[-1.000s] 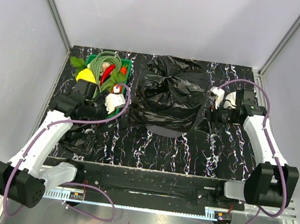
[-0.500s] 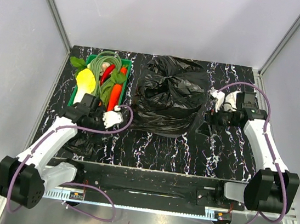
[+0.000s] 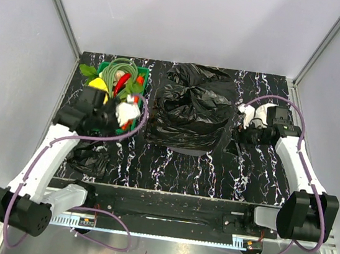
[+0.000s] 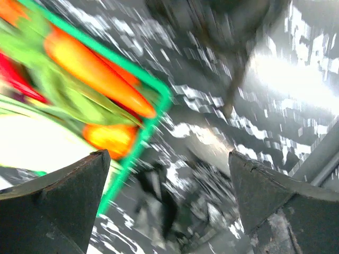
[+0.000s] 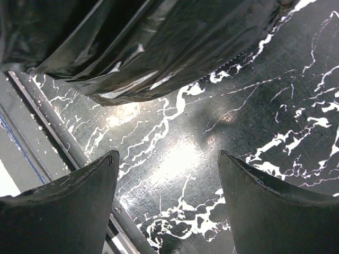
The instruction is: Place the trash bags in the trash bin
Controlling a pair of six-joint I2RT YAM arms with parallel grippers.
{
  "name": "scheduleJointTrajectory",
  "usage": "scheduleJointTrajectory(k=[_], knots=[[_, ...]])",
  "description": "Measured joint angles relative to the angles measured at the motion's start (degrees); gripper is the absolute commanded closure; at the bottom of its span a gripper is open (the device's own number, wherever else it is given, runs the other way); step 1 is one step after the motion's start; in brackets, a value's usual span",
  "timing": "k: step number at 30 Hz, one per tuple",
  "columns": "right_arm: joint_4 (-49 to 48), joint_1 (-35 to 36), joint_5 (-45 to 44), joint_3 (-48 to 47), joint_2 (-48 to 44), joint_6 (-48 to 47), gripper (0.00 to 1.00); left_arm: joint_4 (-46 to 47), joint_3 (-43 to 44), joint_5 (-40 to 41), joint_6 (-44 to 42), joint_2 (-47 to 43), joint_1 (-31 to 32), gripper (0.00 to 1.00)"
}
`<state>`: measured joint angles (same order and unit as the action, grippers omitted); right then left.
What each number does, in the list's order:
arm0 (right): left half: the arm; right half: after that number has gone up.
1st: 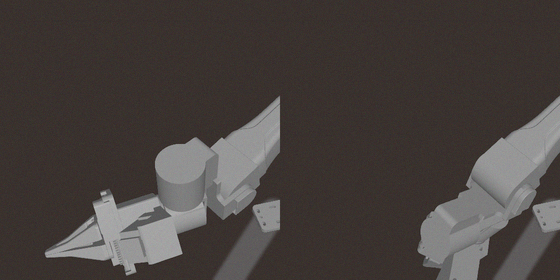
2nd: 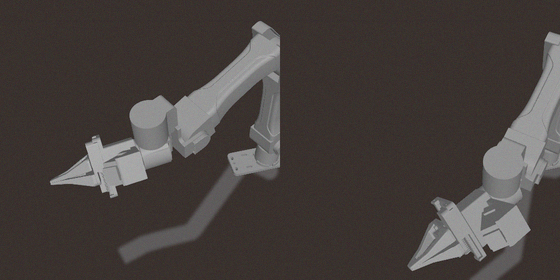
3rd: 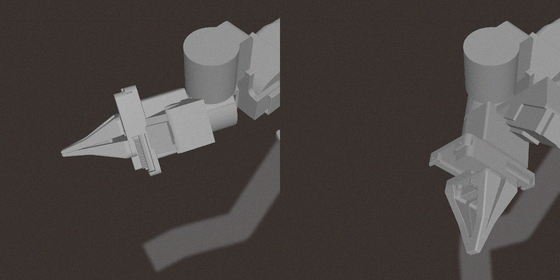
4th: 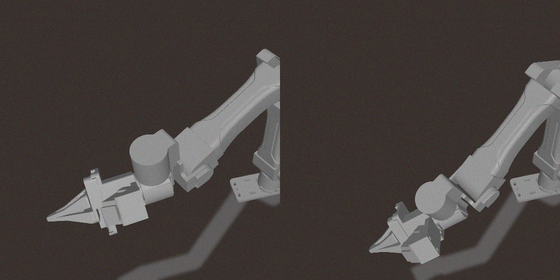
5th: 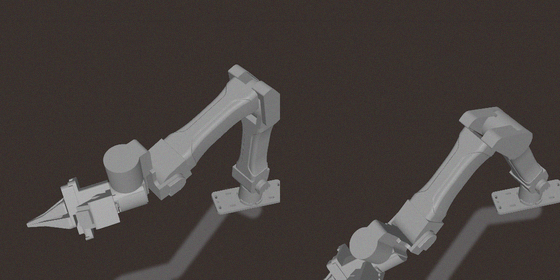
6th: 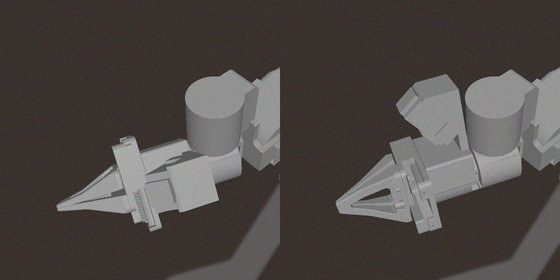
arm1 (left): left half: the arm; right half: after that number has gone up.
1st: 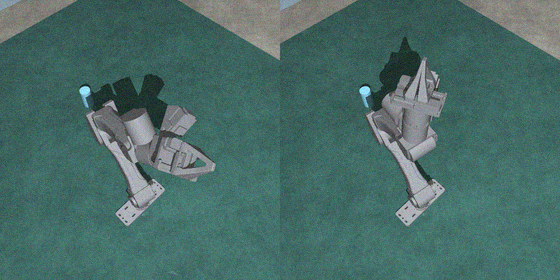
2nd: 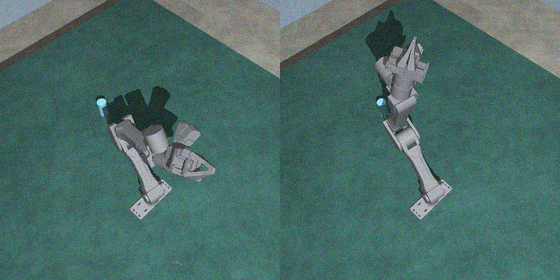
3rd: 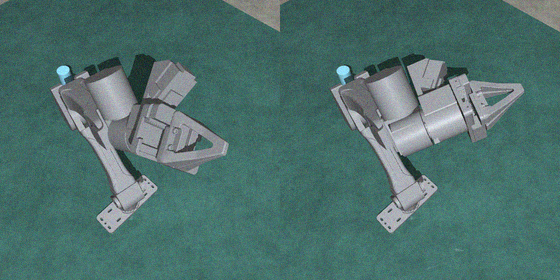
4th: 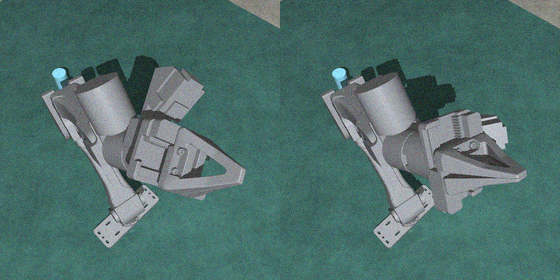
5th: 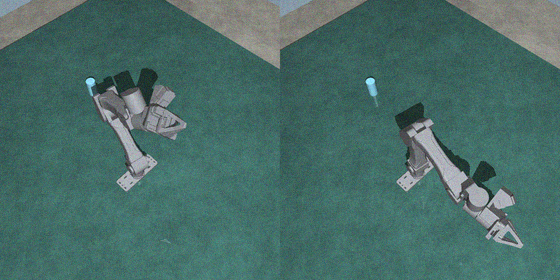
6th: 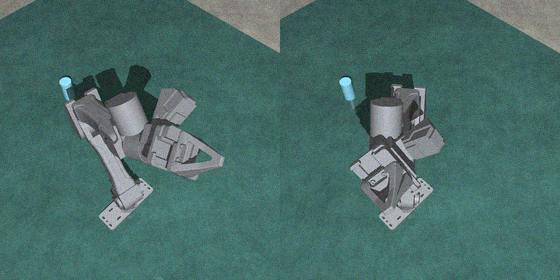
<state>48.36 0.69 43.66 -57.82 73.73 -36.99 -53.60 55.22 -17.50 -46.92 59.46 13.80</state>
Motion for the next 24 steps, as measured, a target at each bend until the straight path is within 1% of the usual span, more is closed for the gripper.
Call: scheduleJointTrajectory(k=[4,8,10,12,16,18,20,24], knots=[[-2.0,0.0,-2.8,0.0,-0.1,2.6,0.21,-1.1,21.8,-5.7,6.6,2.7,0.8,0.01],[-3.9,0.0,-4.4,-0.1,-2.2,5.6,0.21,0.0,43.1,-7.9,13.8,10.7,5.7,0.02],[-4.0,0.0,-4.4,-0.7,-4.1,6.8,0.2,0.4,52.6,-8.2,16.7,16.2,8.7,0.02],[-3.9,0.0,-3.9,-2.1,-6.3,7.6,0.2,0.3,63.1,-8.0,18.7,23.6,12.0,0.03],[-4.0,0.0,-3.1,-6.3,-9.1,8.6,0.2,-1.4,79.8,-5.7,18.8,38.9,17.7,0.04],[-4.2,0.0,-2.8,-6.9,-9.9,8.8,0.2,-1.4,82.8,-4.0,17.8,44.7,20.3,0.07],[-3.9,0.0,-2.5,-6.8,-10.0,8.9,0.2,-2.7,82.8,-2.4,16.6,49.2,22.8,0.08],[-3.9,0.0,-2.5,-5.8,-10.0,8.9,0.2,-4.2,78.7,0.3,14.4,53.6,26.1,0.09]])
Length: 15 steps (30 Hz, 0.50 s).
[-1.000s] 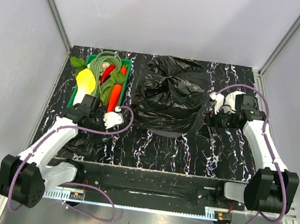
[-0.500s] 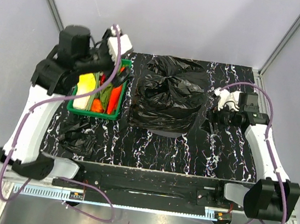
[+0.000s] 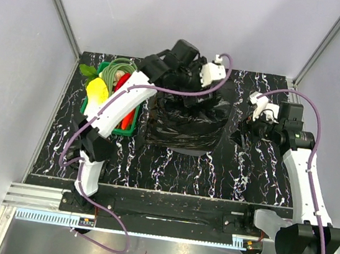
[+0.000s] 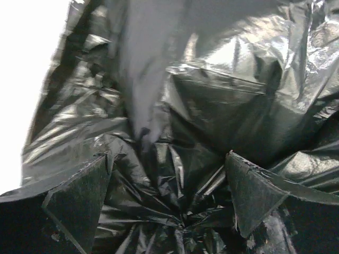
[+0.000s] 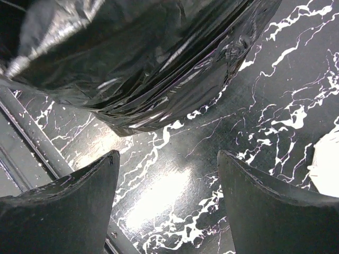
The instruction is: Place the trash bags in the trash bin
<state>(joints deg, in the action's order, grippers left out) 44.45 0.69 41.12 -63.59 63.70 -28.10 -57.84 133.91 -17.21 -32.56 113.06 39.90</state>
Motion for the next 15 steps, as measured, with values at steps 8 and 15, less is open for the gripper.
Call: scheduleJointTrajectory(k=[8,15], knots=[[0.3,0.0,-0.2,0.6,0.0,0.1,0.2,-0.5,-6.8,3.6,-3.2,2.0,2.4,0.09],[-0.1,0.0,-1.3,1.2,0.0,0.1,0.2,0.9,-12.3,3.8,-4.5,6.1,2.4,0.06]])
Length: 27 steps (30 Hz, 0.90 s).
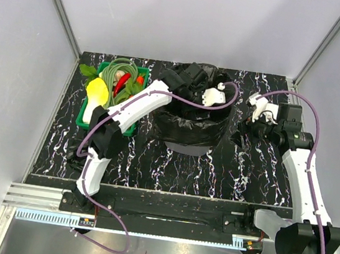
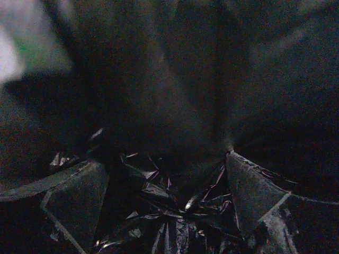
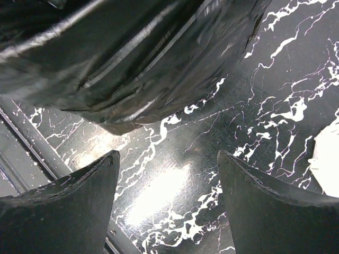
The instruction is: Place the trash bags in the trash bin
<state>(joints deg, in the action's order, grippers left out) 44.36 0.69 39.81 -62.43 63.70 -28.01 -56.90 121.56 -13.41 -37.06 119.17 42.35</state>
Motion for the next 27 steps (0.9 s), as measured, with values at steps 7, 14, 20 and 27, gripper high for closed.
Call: scheduleJointTrajectory(k=[7,14,20,27], knots=[[-0.4,0.0,-0.8,2.3,0.0,0.0,0.2,0.2,-1.1,0.0,-1.1,2.7,0.5,0.01],[-1.3,0.0,-1.4,4.1,0.0,0.0,0.2,1.3,-1.2,0.0,-2.3,4.0,0.5,0.01],[-1.6,0.0,-1.5,6.0,0.0,-0.1,0.2,2.5,-4.3,0.0,-2.4,5.7,0.6,0.01],[-1.7,0.0,-1.7,6.4,0.0,-0.1,0.2,3.5,-7.1,0.0,-2.3,5.8,0.5,0.01]])
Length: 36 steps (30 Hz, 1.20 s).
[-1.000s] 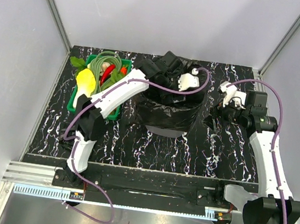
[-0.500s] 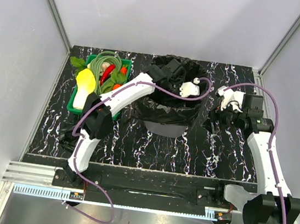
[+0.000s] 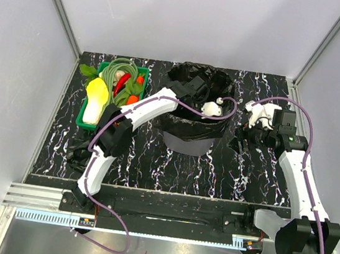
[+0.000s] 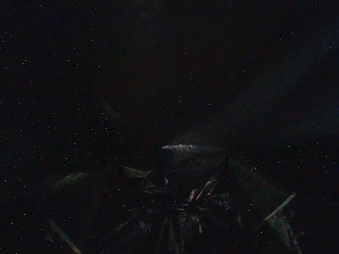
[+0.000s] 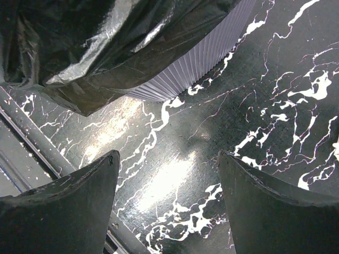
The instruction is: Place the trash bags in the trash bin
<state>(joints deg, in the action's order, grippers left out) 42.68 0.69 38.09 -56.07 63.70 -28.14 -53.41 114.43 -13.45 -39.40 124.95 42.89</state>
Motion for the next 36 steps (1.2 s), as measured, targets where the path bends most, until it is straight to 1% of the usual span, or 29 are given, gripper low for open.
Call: scheduleJointTrajectory(k=[17,24,36], knots=[[0.0,0.0,-0.1,0.1,0.0,-0.1,0.2,2.6,-2.9,-0.4,0.0,0.0,0.0,0.01],[0.0,0.0,-0.1,0.5,0.0,-0.1,0.2,2.7,-5.0,-1.1,0.0,0.0,-0.1,0.01],[0.0,0.0,-0.1,1.0,0.1,-0.3,0.2,2.3,-5.7,-1.1,-1.3,-0.1,0.0,0.01]])
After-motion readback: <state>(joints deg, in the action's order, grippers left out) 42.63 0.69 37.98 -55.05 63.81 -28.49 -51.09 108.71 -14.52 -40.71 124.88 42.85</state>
